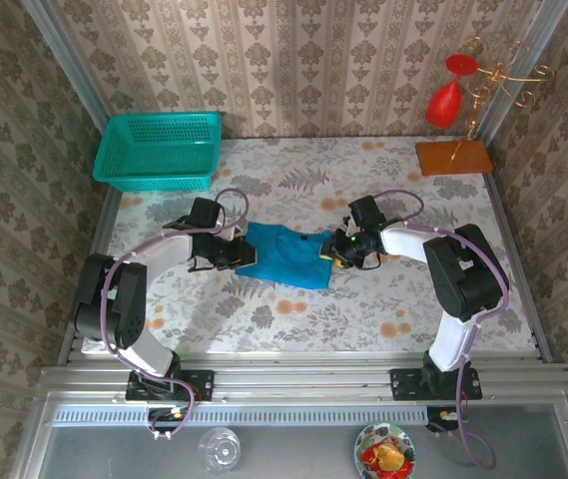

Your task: Fold the inside-out t-shirt

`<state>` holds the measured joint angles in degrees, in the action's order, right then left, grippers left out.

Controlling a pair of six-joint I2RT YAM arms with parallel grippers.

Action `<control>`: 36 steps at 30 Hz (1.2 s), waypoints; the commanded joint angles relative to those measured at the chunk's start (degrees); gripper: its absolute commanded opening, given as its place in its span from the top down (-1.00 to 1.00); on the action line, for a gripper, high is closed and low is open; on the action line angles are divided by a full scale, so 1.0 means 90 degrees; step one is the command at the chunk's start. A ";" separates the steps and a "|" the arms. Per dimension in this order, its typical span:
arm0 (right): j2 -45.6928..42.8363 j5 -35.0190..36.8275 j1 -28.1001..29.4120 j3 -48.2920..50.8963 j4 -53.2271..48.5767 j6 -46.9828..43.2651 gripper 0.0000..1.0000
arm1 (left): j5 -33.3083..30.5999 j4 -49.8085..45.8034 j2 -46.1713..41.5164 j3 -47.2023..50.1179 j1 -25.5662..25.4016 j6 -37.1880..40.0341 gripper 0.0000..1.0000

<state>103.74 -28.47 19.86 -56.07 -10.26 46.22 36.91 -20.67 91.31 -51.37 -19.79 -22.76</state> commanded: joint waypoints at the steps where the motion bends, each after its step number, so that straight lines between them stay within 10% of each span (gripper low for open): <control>1: 0.0036 0.0368 -0.0055 -0.0265 -0.0630 -0.0312 0.50 | 0.0148 -0.0096 -0.0199 0.0113 0.0012 -0.0032 0.70; 12: 0.0720 0.1561 -0.0899 -0.1876 -0.3177 -0.2667 0.91 | -0.0188 -0.0406 -0.0464 0.0137 0.0040 0.0096 0.64; 19: 0.1414 0.3914 -0.1607 -0.3410 -0.4619 -0.4282 0.98 | -0.0300 -0.0474 -0.0715 0.0298 0.0135 0.0155 0.63; 26: 0.1912 0.6040 -0.2261 -0.4514 -0.4788 -0.5463 1.00 | -0.0595 -0.0662 -0.0987 0.0473 0.0187 0.0173 0.62; 36: 0.2607 0.6587 -0.3253 -0.5763 -0.4334 -0.6257 1.00 | -0.0774 -0.1256 -0.1172 0.0247 0.0197 0.0337 0.61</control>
<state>125.56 26.26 -8.80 -104.79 -50.35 -5.89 31.24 -28.05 82.54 -47.66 -18.59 -21.71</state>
